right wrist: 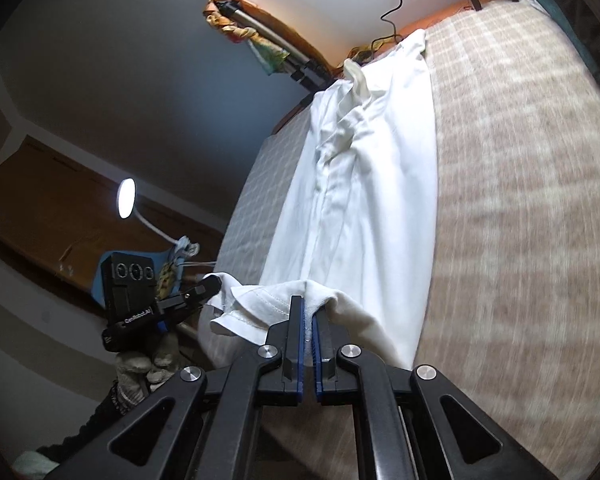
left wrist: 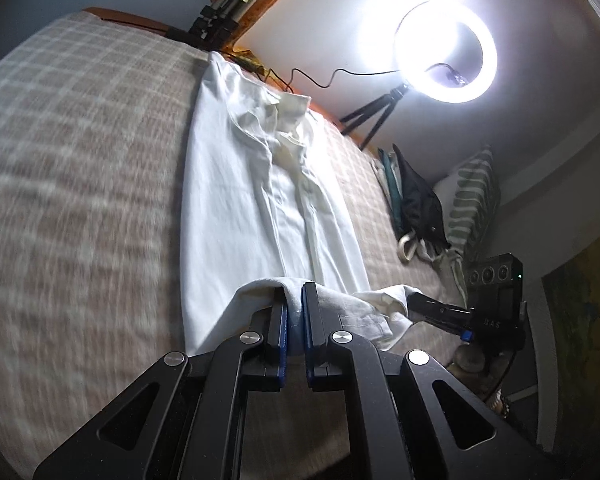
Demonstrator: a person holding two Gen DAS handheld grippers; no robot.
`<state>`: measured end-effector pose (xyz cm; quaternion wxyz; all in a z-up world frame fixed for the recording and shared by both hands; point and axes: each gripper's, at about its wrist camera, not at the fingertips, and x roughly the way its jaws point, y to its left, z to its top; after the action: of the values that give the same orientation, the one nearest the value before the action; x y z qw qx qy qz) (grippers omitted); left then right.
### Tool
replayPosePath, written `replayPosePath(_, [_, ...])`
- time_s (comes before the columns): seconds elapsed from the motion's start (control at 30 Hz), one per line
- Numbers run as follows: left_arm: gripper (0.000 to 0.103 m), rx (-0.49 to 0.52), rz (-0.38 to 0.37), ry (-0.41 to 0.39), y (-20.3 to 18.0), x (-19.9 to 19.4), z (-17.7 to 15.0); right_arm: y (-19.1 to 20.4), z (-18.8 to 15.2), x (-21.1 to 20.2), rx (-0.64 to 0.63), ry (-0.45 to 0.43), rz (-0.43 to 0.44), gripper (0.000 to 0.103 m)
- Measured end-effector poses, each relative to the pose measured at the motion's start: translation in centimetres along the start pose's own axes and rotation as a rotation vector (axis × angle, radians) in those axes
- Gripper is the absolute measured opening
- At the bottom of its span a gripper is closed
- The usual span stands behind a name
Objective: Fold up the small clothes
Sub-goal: 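Fold the hem up toward the collar with both tools and open them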
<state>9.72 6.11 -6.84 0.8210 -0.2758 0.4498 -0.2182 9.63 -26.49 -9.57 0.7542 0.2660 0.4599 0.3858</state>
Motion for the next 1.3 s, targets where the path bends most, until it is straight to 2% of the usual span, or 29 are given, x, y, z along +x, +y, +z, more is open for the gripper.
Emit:
replayPosePath(0.33, [0.005, -0.048, 0.045, 0.018, 2.2, 2.3, 1.6, -3.0, 3.2, 2.4, 0.073, -0.007, -0.056, 0.001])
replayPosePath(0.6, [0.006, -0.072, 0.054, 0.048, 3.3, 3.6, 2.1, -4.0, 4.2, 3.9, 0.091, 0.011, -0.094, 0.001])
replayPosePath(0.67, [0.008, -0.064, 0.064, 0.059, 3.3, 3.6, 2.4, -4.2, 4.2, 3.9, 0.096, 0.015, -0.104, 0.005])
replayPosePath(0.73, [0.016, -0.067, 0.064, 0.051, 3.3, 3.2, 2.8, -4.2, 4.4, 3.5, 0.092, 0.012, -0.118, 0.009])
replayPosePath(0.77, [0.025, -0.062, 0.077, 0.031, 3.2, 2.7, 3.0, -4.3, 4.5, 3.1, 0.088, 0.004, -0.128, 0.017])
replayPosePath(0.83, [0.026, -0.040, 0.083, -0.015, 2.9, 1.5, 3.3, -3.8, 4.6, 1.9, 0.062, -0.037, -0.157, 0.027])
replayPosePath(0.97, [0.027, 0.058, 0.075, -0.051, 1.4, -0.5, 3.1, -2.2, 4.3, 0.4, -0.039, -0.052, -0.148, 0.027])
replayPosePath(1.03, [0.027, 0.096, 0.057, -0.031, 0.8, -0.7, 2.6, -0.9, 3.7, 0.4, -0.114, -0.029, -0.139, 0.027])
replayPosePath(1.1, [0.027, 0.140, 0.045, 0.027, 0.3, -0.2, 1.8, -0.1, 2.9, 1.1, -0.166, 0.013, -0.129, 0.026])
replayPosePath(1.23, [0.026, 0.222, 0.103, 0.134, -0.1, 2.2, 0.1, 0.9, 1.6, 3.5, -0.260, 0.108, -0.146, 0.024])
replayPosePath(1.3, [0.026, 0.214, 0.118, 0.156, 0.4, 3.3, 0.1, 1.0, 1.4, 4.8, -0.280, 0.131, -0.165, 0.023])
